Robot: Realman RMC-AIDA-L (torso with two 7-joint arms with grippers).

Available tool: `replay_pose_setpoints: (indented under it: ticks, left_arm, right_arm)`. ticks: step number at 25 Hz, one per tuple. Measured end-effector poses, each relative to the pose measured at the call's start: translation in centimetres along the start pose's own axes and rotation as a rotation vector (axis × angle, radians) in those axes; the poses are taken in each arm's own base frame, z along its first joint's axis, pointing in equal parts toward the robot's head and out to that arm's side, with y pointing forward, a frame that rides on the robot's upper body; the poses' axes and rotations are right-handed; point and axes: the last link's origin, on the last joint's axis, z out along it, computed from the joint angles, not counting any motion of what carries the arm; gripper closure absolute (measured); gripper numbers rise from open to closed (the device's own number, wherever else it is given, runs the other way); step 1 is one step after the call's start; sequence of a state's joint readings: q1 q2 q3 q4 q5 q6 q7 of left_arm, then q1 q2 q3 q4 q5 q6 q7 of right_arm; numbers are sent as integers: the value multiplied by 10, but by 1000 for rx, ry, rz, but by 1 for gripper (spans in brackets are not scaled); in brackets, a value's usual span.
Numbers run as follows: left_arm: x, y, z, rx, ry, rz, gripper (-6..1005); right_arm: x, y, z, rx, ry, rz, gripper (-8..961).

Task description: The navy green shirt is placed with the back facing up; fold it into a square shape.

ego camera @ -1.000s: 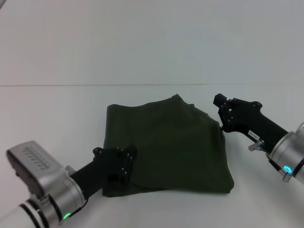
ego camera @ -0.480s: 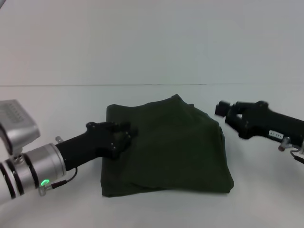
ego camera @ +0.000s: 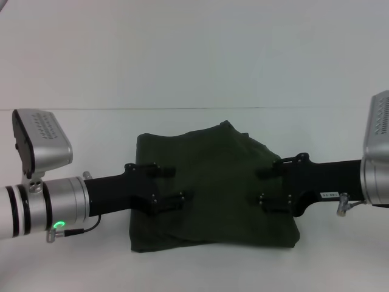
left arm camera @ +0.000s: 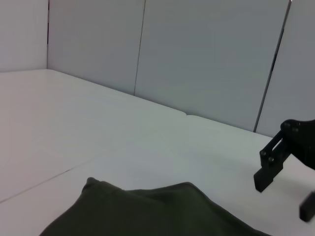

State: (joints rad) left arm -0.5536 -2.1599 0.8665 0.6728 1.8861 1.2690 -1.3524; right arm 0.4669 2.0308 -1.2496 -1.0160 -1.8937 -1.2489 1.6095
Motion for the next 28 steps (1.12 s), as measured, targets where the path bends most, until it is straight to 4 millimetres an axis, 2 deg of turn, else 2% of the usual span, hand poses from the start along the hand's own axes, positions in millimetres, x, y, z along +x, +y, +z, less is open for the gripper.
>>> replay_pose_setpoints:
  ticks: [2,6,7,15,18,28]
  left_arm:
    - [2,0,0,-2,3,8,407]
    - [5,0,0,-11,5,14,226]
    - [5,0,0,-11,4,14,211]
    - [4,0,-2,-13,-9,27,91]
    - [4,1,-2,-13,-10,29,91]
    - [4,0,-5,-1,-5,42,91]
  right_arm:
    - [-2,2,2,-6,6,-5,409]
    - [-3,3,3,-5,4,-4,211]
    - [-2,3,2,-2,2,-2,162]
    - [4,1,-4,33,-33,12,55]
    - [5,1,-5,36,-38,17,15]
    - [12,2,-7,50,-34,24,22]
